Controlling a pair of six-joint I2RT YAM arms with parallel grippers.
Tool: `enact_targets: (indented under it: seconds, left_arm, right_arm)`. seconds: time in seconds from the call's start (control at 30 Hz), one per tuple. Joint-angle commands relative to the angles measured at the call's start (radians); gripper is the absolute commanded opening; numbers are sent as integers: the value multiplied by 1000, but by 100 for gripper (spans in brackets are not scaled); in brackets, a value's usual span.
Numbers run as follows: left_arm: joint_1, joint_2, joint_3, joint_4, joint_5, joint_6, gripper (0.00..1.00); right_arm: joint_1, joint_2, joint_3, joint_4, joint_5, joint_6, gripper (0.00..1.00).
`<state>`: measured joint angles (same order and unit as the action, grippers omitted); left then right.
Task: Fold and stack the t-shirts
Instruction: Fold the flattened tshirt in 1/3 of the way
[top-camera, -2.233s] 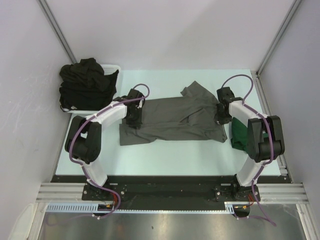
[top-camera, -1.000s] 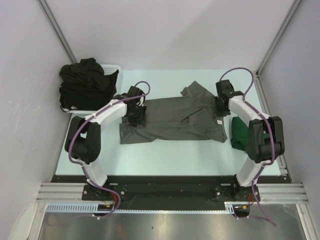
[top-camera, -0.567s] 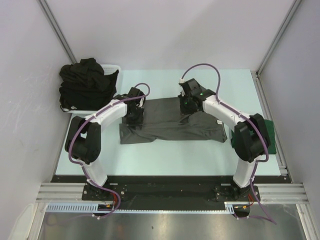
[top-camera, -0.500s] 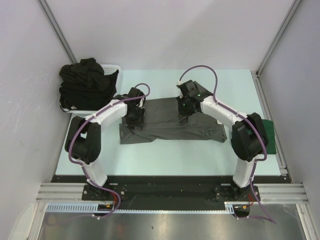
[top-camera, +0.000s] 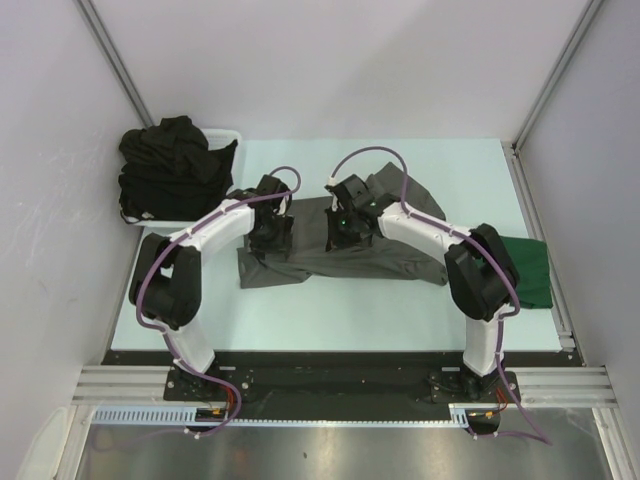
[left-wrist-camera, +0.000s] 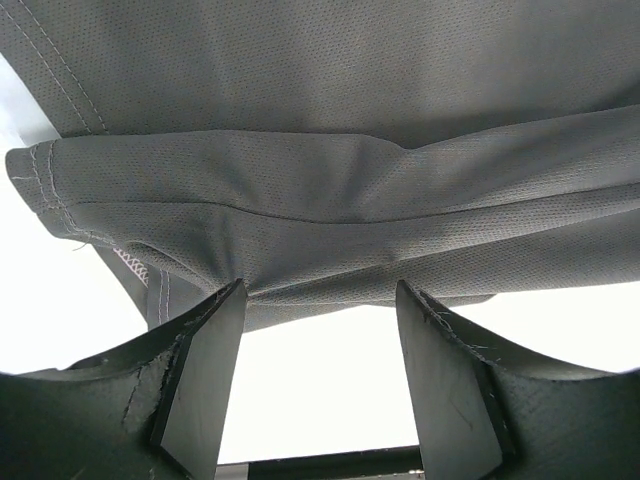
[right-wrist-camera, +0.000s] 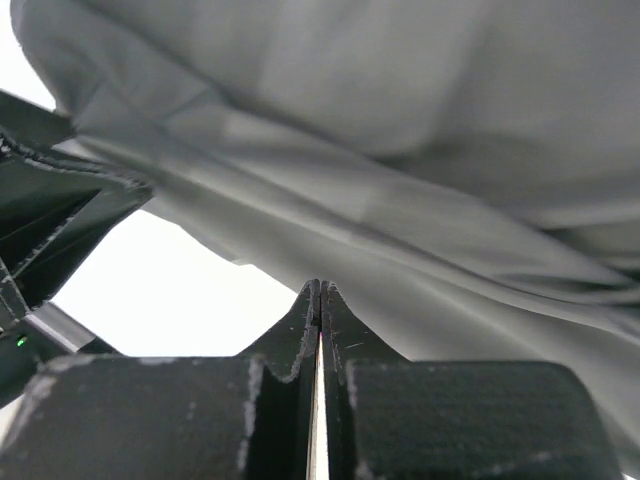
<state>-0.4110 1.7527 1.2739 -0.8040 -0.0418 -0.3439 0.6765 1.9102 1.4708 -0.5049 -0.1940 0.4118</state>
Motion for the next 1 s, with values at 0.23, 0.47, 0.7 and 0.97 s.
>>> enact_targets:
  seconds: [0.23,0.47,0.7,0.97]
  left_arm:
    - [-18,-42,48,31,26,-24,68]
    - [-31,-48,93,16,57,-21,68]
    - [-34,-44,122,0,72,-12,68]
    - [-35,-45,119,-6,79,-4,69]
  right_arm:
    - [44,39,16,42,-42,33,0]
    - [47,43,-10,19,36,-30,0]
    - [47,84,-10,8,119,-77,0]
    - [49,124,-4,-14,172,-100,0]
